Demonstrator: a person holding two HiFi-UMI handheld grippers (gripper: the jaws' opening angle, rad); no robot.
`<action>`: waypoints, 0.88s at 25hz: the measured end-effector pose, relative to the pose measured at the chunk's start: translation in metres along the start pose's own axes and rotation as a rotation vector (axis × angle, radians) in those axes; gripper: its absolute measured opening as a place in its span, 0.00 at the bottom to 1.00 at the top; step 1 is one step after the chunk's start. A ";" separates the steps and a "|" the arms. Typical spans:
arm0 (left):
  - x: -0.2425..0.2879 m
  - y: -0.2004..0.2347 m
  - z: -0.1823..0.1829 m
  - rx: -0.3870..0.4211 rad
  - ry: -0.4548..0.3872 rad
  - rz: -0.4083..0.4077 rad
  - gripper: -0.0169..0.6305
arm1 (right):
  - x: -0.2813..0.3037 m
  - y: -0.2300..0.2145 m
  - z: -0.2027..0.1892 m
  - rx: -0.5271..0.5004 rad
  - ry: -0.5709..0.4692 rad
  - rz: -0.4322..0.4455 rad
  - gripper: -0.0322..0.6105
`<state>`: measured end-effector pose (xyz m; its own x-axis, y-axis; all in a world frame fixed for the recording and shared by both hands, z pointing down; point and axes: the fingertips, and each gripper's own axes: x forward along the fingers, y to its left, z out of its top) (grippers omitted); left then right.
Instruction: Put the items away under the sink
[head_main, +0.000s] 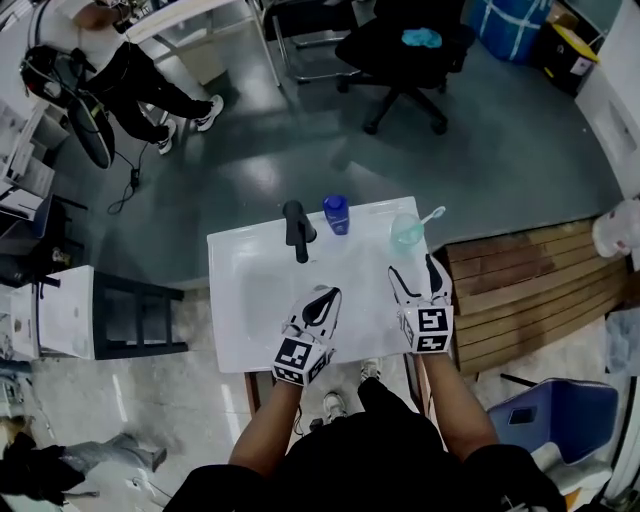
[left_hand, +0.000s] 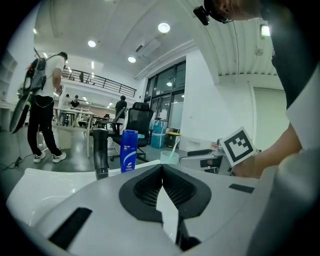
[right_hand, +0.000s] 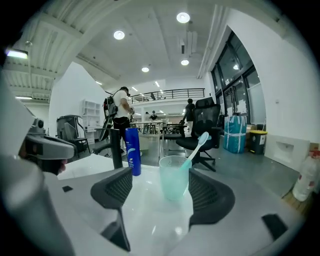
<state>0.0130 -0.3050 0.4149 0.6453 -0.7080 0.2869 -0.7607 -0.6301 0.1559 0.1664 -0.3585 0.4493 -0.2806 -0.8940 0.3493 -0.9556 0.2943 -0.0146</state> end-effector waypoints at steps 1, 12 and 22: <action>0.002 0.001 -0.001 -0.001 0.003 0.003 0.05 | 0.008 -0.004 -0.002 0.000 0.006 -0.006 0.59; 0.013 0.011 -0.017 -0.005 0.052 0.013 0.05 | 0.073 -0.032 -0.016 0.015 0.058 0.007 0.67; 0.009 0.013 -0.025 -0.001 0.072 0.020 0.05 | 0.087 -0.035 -0.018 -0.030 0.064 0.003 0.62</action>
<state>0.0065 -0.3115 0.4435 0.6232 -0.6957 0.3572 -0.7735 -0.6156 0.1506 0.1773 -0.4406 0.4972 -0.2765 -0.8700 0.4083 -0.9513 0.3079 0.0118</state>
